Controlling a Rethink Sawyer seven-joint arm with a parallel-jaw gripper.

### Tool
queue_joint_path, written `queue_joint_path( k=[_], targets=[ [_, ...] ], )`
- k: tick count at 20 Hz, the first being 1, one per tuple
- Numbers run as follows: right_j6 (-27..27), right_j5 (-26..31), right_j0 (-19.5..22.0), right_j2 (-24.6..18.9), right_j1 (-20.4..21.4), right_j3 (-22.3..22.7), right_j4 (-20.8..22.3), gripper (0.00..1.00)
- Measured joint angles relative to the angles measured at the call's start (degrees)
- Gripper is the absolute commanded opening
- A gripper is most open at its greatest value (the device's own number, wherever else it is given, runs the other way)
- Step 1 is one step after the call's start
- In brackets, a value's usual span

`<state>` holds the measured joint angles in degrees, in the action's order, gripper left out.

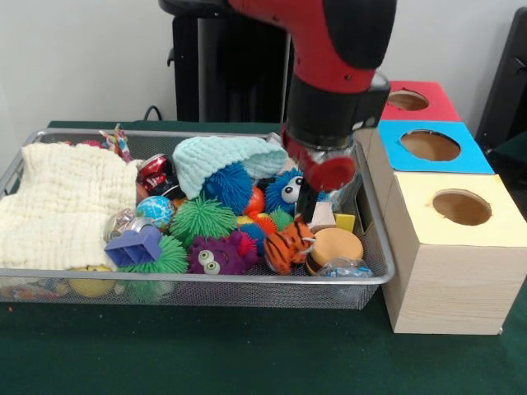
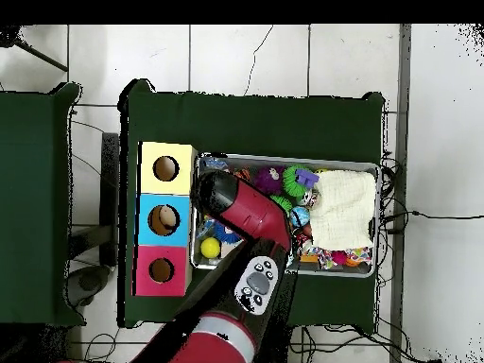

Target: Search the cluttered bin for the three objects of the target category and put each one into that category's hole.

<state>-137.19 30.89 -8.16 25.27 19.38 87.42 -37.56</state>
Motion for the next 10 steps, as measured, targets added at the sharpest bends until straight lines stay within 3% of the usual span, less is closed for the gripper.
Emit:
queue_joint_path(
  k=[6, 10],
  targets=[
    [0.0, 8.6, -1.5, 2.9, 2.8, -0.3, 0.0, 0.00],
    [0.0, 11.2, -1.8, 4.3, 3.7, -0.8, 0.1, 0.00]
  ],
)
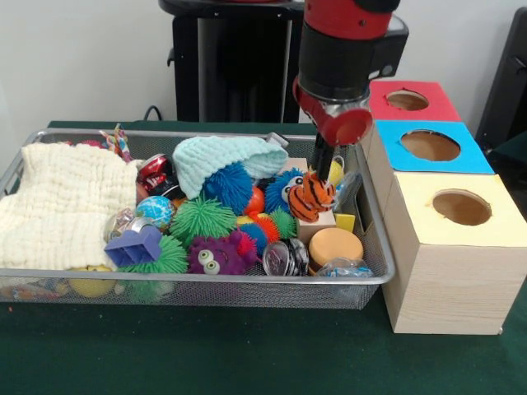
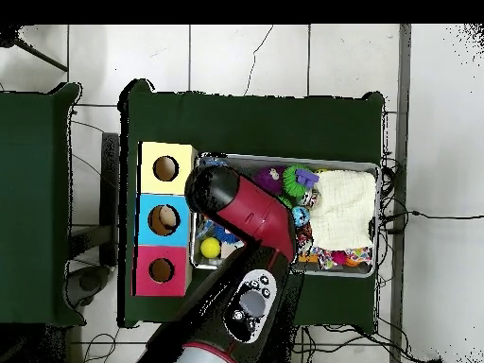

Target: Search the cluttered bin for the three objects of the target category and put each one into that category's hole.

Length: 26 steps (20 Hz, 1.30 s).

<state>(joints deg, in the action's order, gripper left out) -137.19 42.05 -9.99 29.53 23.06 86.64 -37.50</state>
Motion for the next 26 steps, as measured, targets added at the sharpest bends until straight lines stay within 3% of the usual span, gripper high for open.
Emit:
queue_joint_path(
  k=[13, 26],
  targets=[
    [0.0, 3.4, -0.2, 4.0, 0.9, -2.7, 0.9, 0.00],
    [0.0, 12.3, -2.0, 7.4, 2.6, -5.9, 1.8, 0.00]
  ],
)
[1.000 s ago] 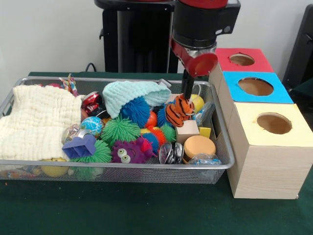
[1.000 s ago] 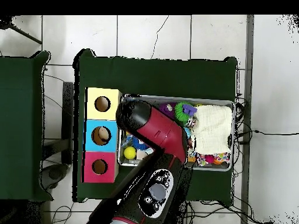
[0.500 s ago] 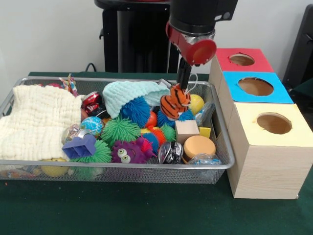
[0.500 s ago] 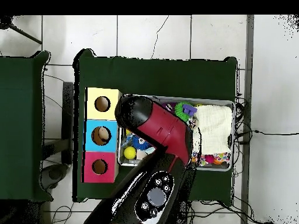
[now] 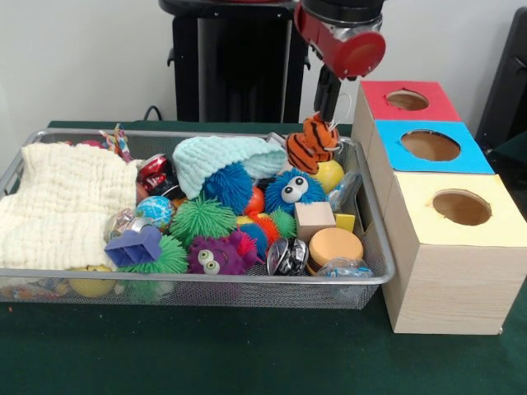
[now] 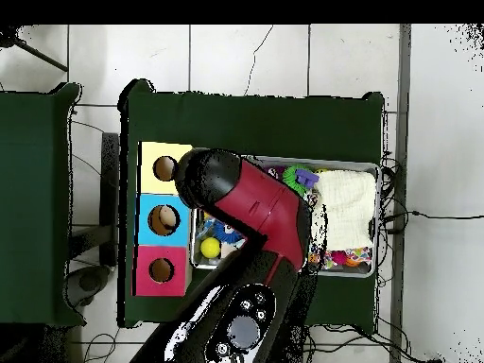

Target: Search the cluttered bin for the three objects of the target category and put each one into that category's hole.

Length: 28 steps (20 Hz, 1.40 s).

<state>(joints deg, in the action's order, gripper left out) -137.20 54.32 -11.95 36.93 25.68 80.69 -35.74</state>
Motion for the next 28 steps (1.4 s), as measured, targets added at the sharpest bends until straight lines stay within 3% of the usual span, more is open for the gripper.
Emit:
queue_joint_path(
  k=[13, 28],
  targets=[
    [0.0, 0.2, 0.0, 0.7, -1.2, -4.2, 0.3, 0.00],
    [-1.8, 0.2, -1.1, 2.8, -5.8, -9.4, 0.4, 0.00]
  ],
)
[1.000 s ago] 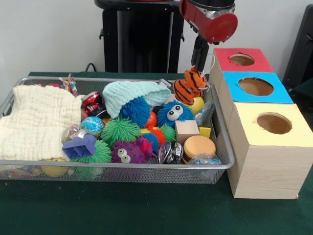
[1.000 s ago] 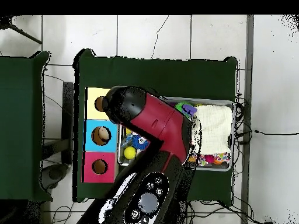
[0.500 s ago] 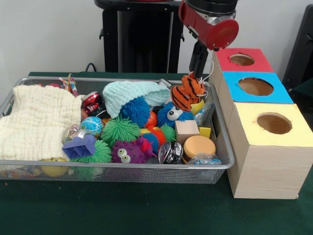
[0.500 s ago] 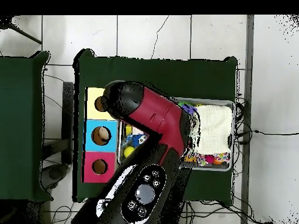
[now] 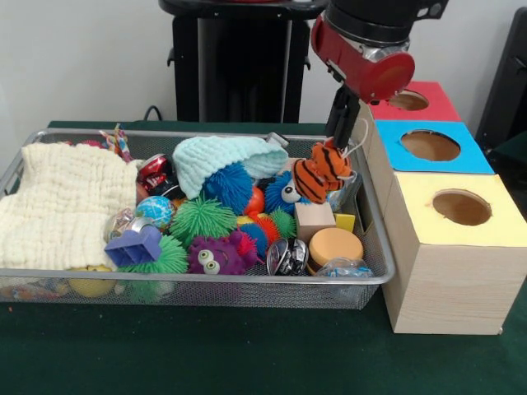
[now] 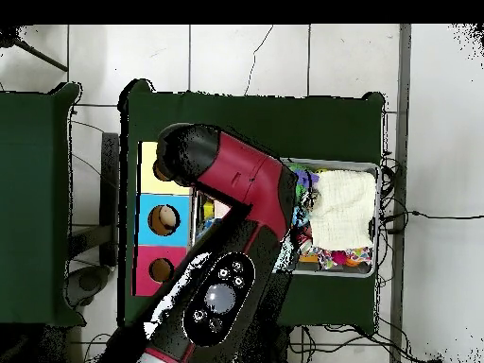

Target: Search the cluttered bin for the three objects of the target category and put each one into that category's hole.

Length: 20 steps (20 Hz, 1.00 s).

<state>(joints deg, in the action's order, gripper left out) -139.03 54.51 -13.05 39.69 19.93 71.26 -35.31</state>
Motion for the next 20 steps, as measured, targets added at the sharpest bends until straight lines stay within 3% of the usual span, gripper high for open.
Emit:
queue_joint_path(
  k=[11, 20],
  targets=[
    [-7.7, 0.0, -1.8, 1.8, -5.4, -6.0, 0.0, 0.00],
    [-9.0, 0.0, -2.0, 1.9, -6.3, -6.6, 0.1, 0.00]
  ],
)
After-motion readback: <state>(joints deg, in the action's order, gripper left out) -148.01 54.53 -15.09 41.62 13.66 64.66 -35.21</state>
